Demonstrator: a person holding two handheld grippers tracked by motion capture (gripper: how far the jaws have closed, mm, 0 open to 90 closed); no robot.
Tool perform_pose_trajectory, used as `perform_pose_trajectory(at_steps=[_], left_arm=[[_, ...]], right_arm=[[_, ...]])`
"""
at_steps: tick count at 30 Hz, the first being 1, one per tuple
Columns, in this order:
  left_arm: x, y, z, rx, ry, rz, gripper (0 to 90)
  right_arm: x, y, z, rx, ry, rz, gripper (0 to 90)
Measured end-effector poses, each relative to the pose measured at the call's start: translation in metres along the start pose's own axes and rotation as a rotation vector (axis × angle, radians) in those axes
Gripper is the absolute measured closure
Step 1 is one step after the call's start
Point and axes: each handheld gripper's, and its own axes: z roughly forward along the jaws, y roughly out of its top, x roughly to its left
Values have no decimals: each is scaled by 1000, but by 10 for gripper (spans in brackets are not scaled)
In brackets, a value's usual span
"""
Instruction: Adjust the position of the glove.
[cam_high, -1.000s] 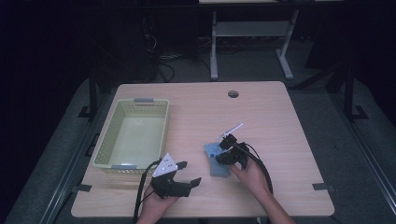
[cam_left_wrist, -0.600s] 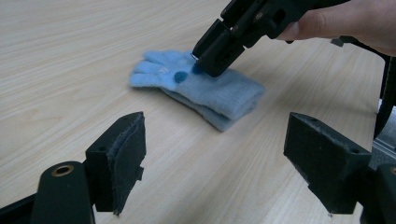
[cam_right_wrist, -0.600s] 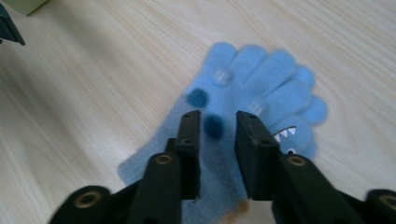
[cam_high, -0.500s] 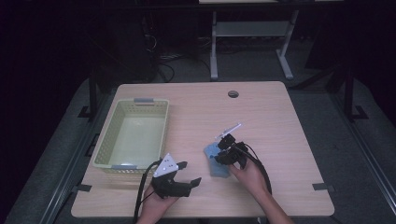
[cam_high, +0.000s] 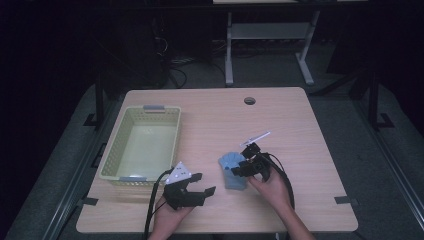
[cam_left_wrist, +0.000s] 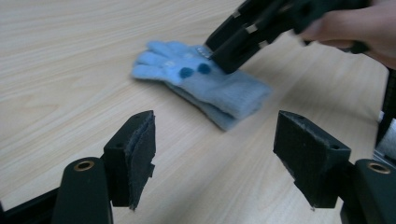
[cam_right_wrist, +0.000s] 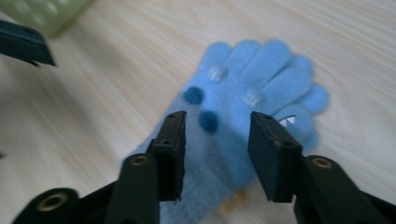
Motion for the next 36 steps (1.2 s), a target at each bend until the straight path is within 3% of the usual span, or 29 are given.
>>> perform_pose_trajectory(at_steps=[3,7,8,10,11,14,19,21,25,28,32,36], left_arm=[[1,2,3,8,2,-22,304],[3,4,9,21,-10,-87,305],[5,5,13,30,-13,-132,306],[6,5,14,29,-22,-155,309],[8,6,16,33,-35,-179,339],[14,9,22,25,-76,-274,347],[20,14,36,49,-135,-390,348],[20,14,38,57,-140,-401,347],[21,16,48,86,-152,-441,335],[22,17,54,94,-174,-498,314],[21,18,64,129,-150,-508,320],[22,16,69,157,-157,-522,341]], right_arm=[[-3,-3,-6,-20,2,24,518],[-12,-15,-15,-60,28,78,473],[-14,-17,-15,-63,33,93,462],[-15,-19,-16,-70,36,111,460],[-19,-24,-16,-80,57,144,453],[-22,-28,-16,-87,76,173,453],[-31,-40,-16,-128,158,257,456],[-33,-42,-16,-137,171,268,465],[-39,-50,-15,-151,220,335,475],[-42,-52,-13,-145,235,345,492],[-43,-53,-8,-137,239,349,497],[-44,-54,-4,-131,257,357,495]])
